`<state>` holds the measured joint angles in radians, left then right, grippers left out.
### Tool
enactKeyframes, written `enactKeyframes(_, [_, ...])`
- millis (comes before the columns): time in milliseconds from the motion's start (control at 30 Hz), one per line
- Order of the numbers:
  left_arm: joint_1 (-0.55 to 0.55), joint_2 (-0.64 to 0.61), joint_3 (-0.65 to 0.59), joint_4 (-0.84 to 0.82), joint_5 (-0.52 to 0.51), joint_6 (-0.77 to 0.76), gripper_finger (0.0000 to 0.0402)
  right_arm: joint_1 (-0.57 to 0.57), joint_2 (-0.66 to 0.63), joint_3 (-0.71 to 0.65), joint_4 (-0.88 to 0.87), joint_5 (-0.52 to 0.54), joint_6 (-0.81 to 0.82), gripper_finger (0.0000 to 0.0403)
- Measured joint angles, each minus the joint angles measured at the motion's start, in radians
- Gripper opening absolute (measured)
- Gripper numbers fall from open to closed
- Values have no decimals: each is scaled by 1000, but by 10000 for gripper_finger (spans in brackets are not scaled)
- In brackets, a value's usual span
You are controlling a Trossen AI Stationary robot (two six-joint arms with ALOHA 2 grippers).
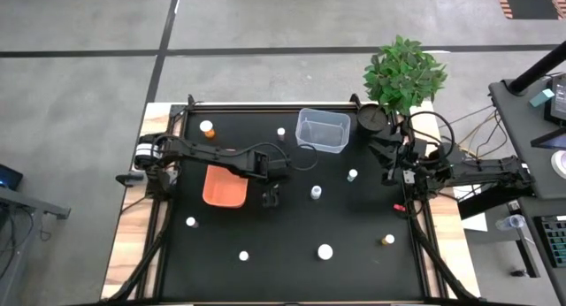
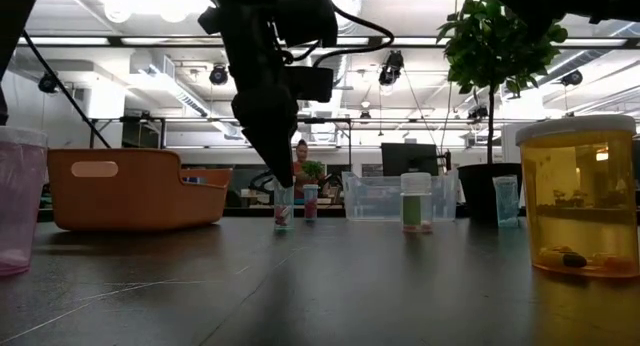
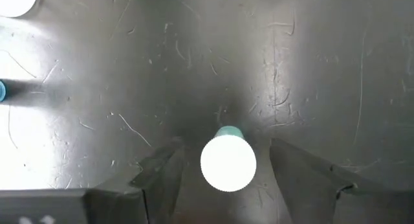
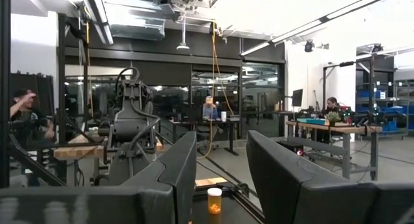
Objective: Pick and place medicine bottles into bin by pill shape (circle, oval)
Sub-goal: Put the green capsule pill bottle into the orange bin
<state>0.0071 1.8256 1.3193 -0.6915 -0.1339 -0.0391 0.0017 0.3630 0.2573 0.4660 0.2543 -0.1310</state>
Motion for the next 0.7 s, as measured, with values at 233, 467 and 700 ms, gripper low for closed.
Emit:
enactKeyframes(233, [0, -3, 0, -3, -1, -6, 173, 0, 0, 0, 0, 0, 0, 128])
enactKeyframes(467, [0, -3, 0, -7, -1, -6, 108, 0, 0, 0, 0, 0, 0, 128])
enactKeyframes(700, [-2, -17, -1, -8, -2, -7, 95, 0, 0, 0, 0, 0, -3, 128])
